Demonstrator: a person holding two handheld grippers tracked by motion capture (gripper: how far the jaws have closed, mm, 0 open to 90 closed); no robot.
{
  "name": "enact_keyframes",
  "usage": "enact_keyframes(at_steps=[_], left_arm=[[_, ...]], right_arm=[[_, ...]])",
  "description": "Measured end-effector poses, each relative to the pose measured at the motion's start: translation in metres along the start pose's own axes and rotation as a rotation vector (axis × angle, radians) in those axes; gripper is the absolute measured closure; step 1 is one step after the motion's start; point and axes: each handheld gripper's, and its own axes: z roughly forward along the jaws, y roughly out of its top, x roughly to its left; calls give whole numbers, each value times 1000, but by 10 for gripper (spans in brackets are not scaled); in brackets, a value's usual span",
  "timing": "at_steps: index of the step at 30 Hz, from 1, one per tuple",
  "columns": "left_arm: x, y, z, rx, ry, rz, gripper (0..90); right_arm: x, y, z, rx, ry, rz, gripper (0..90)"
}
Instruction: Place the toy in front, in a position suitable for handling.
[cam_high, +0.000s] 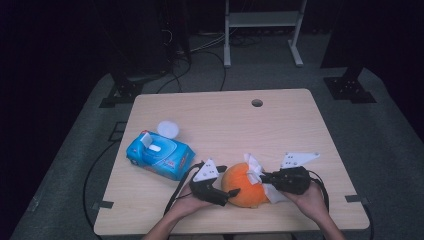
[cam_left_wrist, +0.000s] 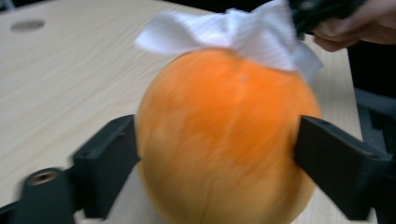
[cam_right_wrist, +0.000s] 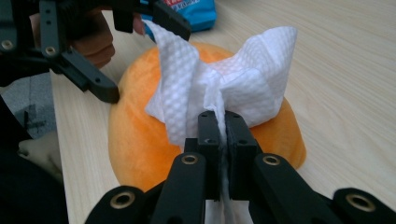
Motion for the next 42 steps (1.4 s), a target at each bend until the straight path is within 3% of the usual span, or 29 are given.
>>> enact_keyframes(at_steps=[1, 3, 7, 10, 11, 14, 16, 19, 23, 24, 25, 28, 31, 33, 35, 37, 39, 41, 42], left_arm=[[2, -1, 2, 6, -17, -29, 100], [1, -2, 6, 25, -30, -46, 124], [-7, 2, 5, -5, 33, 6, 363], [-20, 10, 1, -62, 150, 155, 403], [-22, 11, -1, -81, 167, 179, 404], [-23, 11, -2, -89, 123, 201, 399], [-23, 8, -1, -84, 103, 211, 373], [-17, 5, -1, -65, 108, 179, 251], [-5, 3, 1, -45, 101, 61, 106], [-3, 3, 1, -42, 73, 40, 119], [-4, 3, 1, -43, 63, 41, 191], [-15, 9, -1, -54, 92, 121, 329], [-29, 17, 1, -77, 95, 180, 365], [-31, 18, 3, -69, 100, 197, 358], [-26, 14, 3, -80, 100, 154, 297], [-20, 12, 2, -92, 110, 89, 181], [-15, 11, 3, -75, 111, 58, 106], [-13, 10, 7, -37, 62, 32, 166], [-15, 9, 7, -32, 71, 46, 251]], right_arm=[[-1, -1, -1, -4, 6, 8, 857], [0, -1, -2, -9, 12, 9, 857], [3, 7, -5, -40, 0, -9, 858], [13, 17, -11, -82, -37, -67, 859], [17, 21, -12, -105, -36, -82, 859], [28, 29, -11, -132, -40, -126, 859], [27, 27, -7, -113, -49, -127, 858], [17, 15, 4, -54, -70, -100, 858], [11, 11, 3, -40, -59, -71, 858], [11, 10, 3, -36, -63, -72, 858], [11, 10, 2, -36, -67, -72, 858], [19, 16, -3, -72, -78, -95, 859], [30, 25, -7, -136, -54, -127, 859], [35, 28, -5, -127, -66, -159, 859], [29, 23, -3, -104, -68, -134, 859], [19, 16, -2, -79, -73, -96, 859], [12, 11, -5, -91, -67, -55, 859], [10, 12, -9, -95, -76, -48, 859], [11, 13, -11, -105, -74, -48, 859]])
